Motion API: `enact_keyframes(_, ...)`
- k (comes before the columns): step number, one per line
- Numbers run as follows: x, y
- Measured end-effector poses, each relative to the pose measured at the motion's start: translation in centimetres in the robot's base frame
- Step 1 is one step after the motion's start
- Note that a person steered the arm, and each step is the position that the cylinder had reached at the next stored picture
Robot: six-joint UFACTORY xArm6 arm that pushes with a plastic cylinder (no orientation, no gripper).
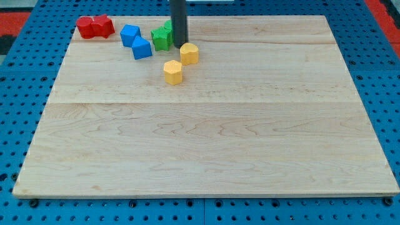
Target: Separate green circle and the green star
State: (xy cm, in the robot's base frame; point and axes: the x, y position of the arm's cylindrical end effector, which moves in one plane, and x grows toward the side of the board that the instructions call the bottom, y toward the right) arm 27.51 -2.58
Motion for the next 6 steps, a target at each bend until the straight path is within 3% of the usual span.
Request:
enact_keyframes(1,-5.6,1.3)
enact_keyframes(2,-8.1,-1.6)
enact_keyframes(3,-6.6,-4.0)
enact_keyframes(5,2.3,-6.7)
enact_keyframes(6,3.6,-7.0)
